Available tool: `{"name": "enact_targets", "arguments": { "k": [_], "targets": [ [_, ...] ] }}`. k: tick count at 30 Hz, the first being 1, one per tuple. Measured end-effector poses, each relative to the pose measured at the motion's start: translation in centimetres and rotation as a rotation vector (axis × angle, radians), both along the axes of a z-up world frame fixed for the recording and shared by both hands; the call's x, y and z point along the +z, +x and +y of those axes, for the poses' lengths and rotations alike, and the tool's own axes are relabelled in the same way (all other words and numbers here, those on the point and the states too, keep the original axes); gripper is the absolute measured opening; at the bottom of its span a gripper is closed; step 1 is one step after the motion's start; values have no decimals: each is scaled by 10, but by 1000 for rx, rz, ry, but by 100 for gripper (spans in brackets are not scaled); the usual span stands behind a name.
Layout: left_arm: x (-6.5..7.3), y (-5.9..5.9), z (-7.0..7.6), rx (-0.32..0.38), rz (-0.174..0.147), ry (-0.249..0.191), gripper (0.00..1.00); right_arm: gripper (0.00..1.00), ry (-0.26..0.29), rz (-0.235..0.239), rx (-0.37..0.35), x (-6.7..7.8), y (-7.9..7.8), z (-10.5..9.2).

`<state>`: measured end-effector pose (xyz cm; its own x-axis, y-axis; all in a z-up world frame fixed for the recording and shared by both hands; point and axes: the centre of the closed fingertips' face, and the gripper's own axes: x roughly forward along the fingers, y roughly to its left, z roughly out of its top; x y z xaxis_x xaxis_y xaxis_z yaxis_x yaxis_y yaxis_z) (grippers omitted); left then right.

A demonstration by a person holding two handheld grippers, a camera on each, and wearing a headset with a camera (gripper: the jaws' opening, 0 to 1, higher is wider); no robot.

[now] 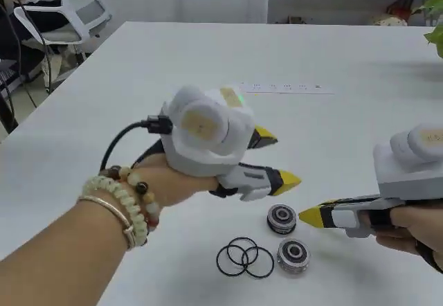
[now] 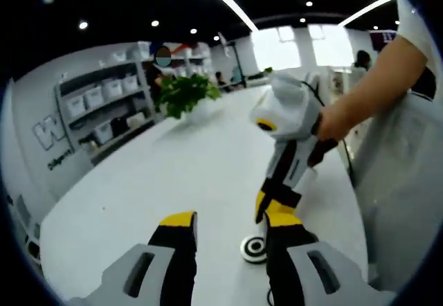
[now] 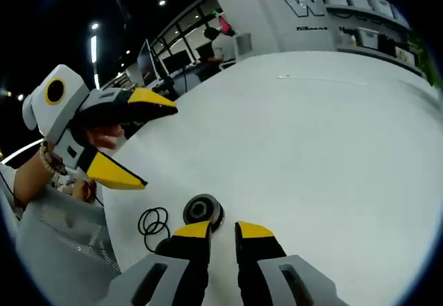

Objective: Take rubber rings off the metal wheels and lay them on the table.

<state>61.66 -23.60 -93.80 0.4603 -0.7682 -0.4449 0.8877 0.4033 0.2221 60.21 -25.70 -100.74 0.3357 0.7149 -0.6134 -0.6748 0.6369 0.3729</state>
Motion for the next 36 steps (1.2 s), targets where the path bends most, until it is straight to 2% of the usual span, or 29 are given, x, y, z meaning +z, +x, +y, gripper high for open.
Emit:
{"name": "enact_targets", "arguments": {
  "k": [1,3,4,7,9,16,19,25,26,27,34,36],
  "targets": [
    [-5,-1,-1,0,0,2,39,11,-1,2,3,0,0,0],
    [-20,-4,-5,8,48,1,38,11,-7,0,12,-2,-1,1],
    [-29,-7,-6,-7,61,20,37,11,-16,-2,19,-3,-2,1],
    [-44,-11,-7,-18,71,57,34,11,-29,-5,35,-5,-4,2],
    [-51,-13,-6,-16,103,56,33,11,-37,-7,45,-6,-5,3],
    [-62,-11,-1,28,167,22,26,11,-56,-12,74,-10,-7,4],
    [-63,-9,0,52,191,-10,25,11,-63,-16,86,-11,-9,6],
    [-64,-12,-3,46,204,-30,16,12,-71,-31,115,-11,-10,8],
    [-64,-12,-3,49,196,-32,15,13,-74,-37,122,-12,-10,9],
    [-64,-12,-3,43,186,-25,15,13,-78,-47,127,-12,-10,8],
    [-64,-11,-3,59,198,-41,14,16,-92,-104,174,-13,-11,15],
    [-64,-11,-3,65,203,-47,14,17,-108,-139,193,-13,-10,16]
  ]
}}
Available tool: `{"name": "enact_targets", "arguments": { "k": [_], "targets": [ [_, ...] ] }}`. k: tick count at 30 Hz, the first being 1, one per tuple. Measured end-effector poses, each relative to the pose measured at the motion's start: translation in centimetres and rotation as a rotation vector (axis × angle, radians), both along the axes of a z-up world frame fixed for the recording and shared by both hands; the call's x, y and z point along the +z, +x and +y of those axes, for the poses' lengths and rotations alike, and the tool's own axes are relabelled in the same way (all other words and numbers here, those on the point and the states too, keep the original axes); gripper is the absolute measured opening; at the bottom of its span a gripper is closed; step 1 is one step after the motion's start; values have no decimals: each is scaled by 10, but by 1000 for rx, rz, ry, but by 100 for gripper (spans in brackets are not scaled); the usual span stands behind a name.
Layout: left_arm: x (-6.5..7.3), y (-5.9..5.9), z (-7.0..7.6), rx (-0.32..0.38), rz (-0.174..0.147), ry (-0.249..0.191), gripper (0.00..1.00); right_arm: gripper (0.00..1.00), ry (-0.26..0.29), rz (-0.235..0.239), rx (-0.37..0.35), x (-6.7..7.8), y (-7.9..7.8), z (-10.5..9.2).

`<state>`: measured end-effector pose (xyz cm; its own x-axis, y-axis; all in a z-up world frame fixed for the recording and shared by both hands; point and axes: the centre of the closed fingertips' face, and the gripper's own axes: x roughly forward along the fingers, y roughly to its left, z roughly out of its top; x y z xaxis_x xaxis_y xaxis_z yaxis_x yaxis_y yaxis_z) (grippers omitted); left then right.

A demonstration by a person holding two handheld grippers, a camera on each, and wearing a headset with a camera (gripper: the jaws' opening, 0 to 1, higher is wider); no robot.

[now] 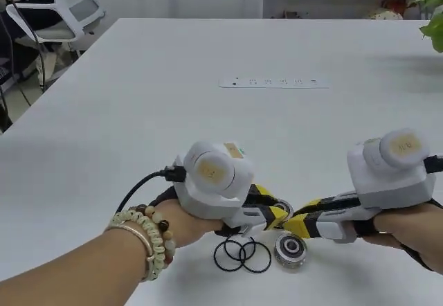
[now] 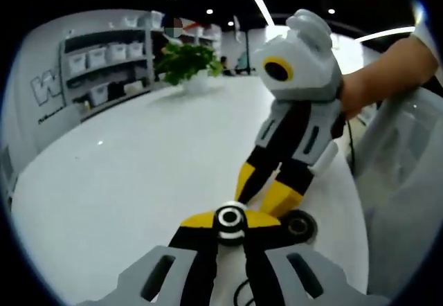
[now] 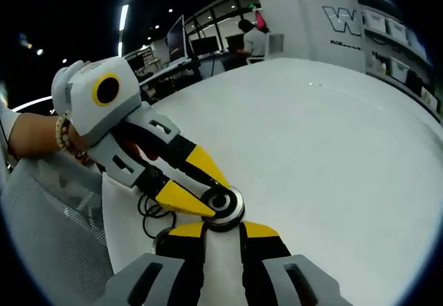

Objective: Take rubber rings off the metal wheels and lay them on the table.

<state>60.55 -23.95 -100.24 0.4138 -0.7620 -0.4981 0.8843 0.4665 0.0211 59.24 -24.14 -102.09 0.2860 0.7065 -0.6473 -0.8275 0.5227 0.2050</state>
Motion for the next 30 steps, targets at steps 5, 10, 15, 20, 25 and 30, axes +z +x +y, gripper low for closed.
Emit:
{"name": "enact_targets", "arguments": {
  "k": [5,10,15,20,25,30],
  "targets": [
    [0,-1,0,1,12,-8,14,12,-64,-78,72,-3,-2,-2],
    [0,-1,1,2,17,-12,14,0,-79,-114,94,-2,0,-4],
    [0,-2,1,8,20,-16,14,0,-85,-98,75,-3,0,-5],
    [0,-2,2,0,9,-12,14,0,-17,93,-82,-4,4,-7],
    [0,-2,3,-13,-7,5,14,0,54,153,-161,2,10,-13],
    [0,-3,3,-15,-5,2,13,0,128,189,-202,10,14,-10]
  ]
}}
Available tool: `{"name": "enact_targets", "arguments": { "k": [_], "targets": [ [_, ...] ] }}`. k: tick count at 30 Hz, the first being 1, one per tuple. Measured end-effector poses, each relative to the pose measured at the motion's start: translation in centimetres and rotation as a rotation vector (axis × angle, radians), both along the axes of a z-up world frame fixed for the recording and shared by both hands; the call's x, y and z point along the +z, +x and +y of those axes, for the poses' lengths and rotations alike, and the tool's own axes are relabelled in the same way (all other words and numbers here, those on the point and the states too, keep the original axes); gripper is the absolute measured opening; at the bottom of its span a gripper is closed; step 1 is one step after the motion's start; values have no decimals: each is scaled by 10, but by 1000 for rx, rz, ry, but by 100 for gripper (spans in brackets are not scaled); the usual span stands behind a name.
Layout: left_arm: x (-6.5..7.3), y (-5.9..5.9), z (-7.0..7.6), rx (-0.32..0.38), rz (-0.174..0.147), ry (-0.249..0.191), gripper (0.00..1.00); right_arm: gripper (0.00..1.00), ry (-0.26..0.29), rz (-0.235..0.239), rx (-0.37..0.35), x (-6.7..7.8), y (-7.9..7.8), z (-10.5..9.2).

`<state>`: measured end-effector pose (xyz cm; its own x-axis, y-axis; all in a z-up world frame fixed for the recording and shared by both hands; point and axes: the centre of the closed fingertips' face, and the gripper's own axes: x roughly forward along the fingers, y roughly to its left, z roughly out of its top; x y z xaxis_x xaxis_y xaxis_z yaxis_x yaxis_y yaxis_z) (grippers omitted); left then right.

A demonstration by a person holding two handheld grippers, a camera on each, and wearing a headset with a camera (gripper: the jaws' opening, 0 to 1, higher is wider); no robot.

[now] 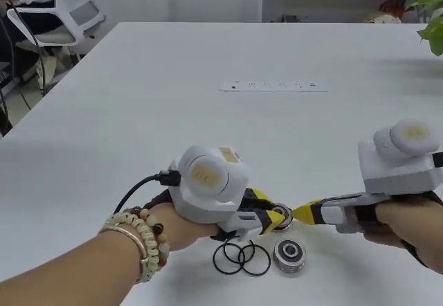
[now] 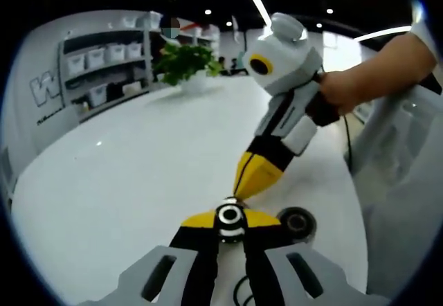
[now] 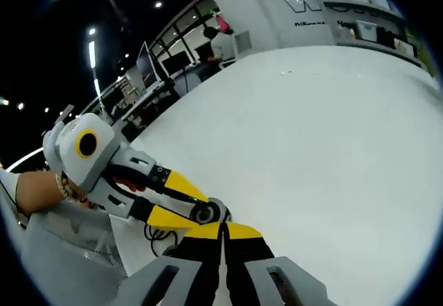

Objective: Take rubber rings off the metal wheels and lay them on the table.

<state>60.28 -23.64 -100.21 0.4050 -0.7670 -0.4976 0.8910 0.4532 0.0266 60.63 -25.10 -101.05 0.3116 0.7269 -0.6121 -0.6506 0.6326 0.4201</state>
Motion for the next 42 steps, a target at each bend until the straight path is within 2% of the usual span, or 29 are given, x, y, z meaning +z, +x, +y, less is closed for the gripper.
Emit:
{"name": "enact_targets", "arguments": {
  "k": [2,5,24,36,38,39,42],
  "targets": [
    [0,-1,0,-12,-9,8,13,0,4,12,1,2,-2,4],
    [0,-1,0,-18,-14,15,13,0,-13,-5,21,5,-6,7],
    [0,-2,1,-8,-24,2,13,0,-13,-14,40,10,-9,15],
    [0,-2,0,-9,-24,-4,13,0,11,-31,63,15,-11,21],
    [0,-2,0,-9,-26,-5,13,0,34,-19,82,17,-15,23],
    [0,-2,-1,-9,-25,-5,13,0,69,-28,78,21,-14,26],
    [0,-2,-1,-8,-25,-5,13,0,47,-40,74,21,-12,23]
  ]
}}
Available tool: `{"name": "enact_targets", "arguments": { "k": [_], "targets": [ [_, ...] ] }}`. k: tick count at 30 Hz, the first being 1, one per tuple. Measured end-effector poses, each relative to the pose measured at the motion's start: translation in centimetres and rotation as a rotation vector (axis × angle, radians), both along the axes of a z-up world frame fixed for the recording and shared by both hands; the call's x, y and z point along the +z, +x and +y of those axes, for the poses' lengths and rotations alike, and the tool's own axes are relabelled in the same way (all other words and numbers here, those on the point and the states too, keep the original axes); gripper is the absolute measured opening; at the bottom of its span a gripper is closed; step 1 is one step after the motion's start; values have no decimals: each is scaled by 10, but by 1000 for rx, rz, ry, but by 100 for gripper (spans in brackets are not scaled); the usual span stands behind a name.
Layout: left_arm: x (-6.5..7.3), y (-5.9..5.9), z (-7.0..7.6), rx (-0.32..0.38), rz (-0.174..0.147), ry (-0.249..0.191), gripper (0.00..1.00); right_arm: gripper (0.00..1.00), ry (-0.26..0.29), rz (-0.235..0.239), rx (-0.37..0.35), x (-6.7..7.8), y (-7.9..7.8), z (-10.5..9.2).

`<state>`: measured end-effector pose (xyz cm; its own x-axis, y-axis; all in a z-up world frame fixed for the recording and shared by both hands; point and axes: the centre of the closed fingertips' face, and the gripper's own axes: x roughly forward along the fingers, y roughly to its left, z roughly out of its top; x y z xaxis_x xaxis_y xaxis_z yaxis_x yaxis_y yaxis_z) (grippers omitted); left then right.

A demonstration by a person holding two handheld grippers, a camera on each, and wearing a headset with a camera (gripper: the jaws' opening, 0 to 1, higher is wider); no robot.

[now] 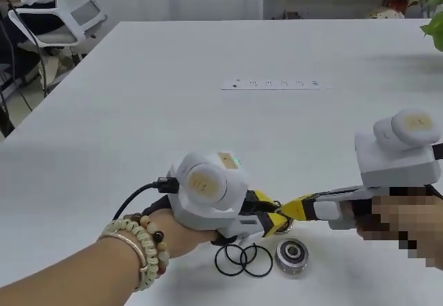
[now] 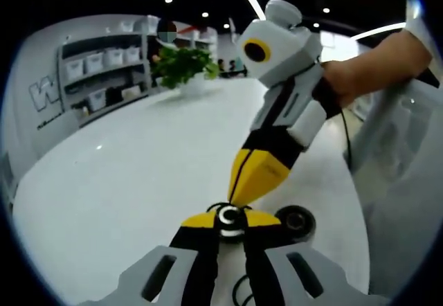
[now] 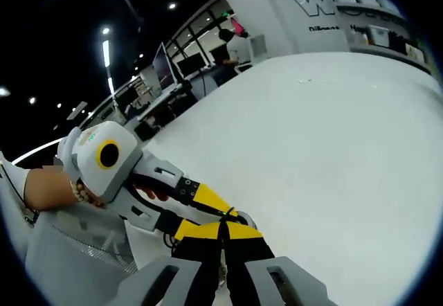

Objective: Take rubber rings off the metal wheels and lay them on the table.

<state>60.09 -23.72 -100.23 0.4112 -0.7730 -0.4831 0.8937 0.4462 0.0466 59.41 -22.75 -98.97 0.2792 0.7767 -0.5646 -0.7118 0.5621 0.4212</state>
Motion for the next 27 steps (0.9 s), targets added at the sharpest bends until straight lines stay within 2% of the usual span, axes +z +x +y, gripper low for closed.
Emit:
{"name": "enact_targets", "arguments": {
  "k": [4,8,14,17,19,24,27],
  "targets": [
    [0,0,0,4,4,3,13,0,-12,9,-14,-4,1,-3],
    [1,1,0,12,31,0,14,0,-41,14,-37,-8,4,-8],
    [3,-3,-1,-23,25,43,17,0,-29,16,-63,-4,8,-11],
    [5,-6,-1,-53,15,59,15,0,-24,17,-77,-3,9,-13],
    [7,-7,-1,-59,11,61,17,0,-25,18,-89,-3,10,-15],
    [19,-9,-4,-85,-11,56,23,0,-12,19,-109,1,13,-17],
    [30,-10,-6,-103,-42,52,27,0,-6,17,-118,3,15,-19]
  ]
}}
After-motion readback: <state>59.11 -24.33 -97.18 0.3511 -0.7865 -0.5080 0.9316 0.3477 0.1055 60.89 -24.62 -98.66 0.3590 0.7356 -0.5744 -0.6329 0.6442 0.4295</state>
